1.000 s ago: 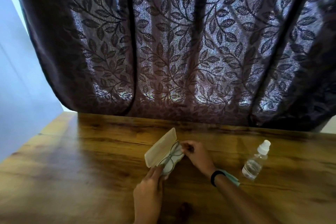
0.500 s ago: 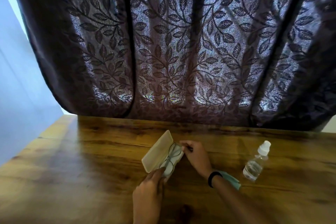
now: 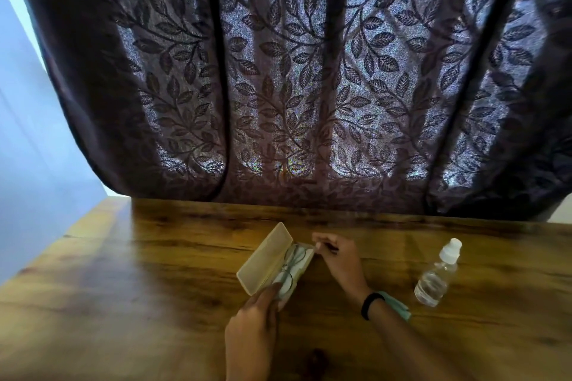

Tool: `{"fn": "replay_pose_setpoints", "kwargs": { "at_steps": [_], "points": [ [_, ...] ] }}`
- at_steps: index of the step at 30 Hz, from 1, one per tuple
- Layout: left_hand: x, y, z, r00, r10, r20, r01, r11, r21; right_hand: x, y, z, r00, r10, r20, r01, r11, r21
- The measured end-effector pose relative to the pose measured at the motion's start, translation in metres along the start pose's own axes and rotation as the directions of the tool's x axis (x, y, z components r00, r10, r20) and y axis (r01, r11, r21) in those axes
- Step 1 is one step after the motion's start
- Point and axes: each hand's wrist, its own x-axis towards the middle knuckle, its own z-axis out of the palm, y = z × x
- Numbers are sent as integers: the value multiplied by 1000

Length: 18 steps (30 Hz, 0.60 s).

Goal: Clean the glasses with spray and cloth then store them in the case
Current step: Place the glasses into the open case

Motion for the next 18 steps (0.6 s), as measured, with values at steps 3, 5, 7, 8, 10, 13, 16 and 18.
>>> {"fn": "replay_pose_setpoints", "kwargs": {
  "at_steps": [3,5,7,8,10,13,16,18],
  "points": [
    [0,1,-2,1000,15,-16,-15,1000,-2,-9,-4,-13,999,30,-30,-28,997,74],
    [1,1,-4,999,38,-30,-38,999,-7,-17,-3,-25,998,44,-41,-39,993,108],
    [3,5,-5,997,61,-47,-62,998,-6,-26,0,-39,997,52,-50,-45,991,127],
    [4,8,-5,996,71,-55,-72,997,-7,-30,1,-46,997,47,-54,-41,993,114],
    [7,15,-4,993,97,-70,-99,995,-25,-37,5,-60,997,25,-69,-22,999,44],
    [10,28,6,981,186,-49,-188,982,-31,-47,12,-77,996,-16,-86,4,990,-138],
    [12,44,19,958,286,-8,-286,958,-21,-56,19,-88,996,-5,-87,-20,958,-285],
    [12,52,32,945,324,52,-322,945,-55,-62,22,-94,996,24,-82,-53,929,-366]
  ]
}}
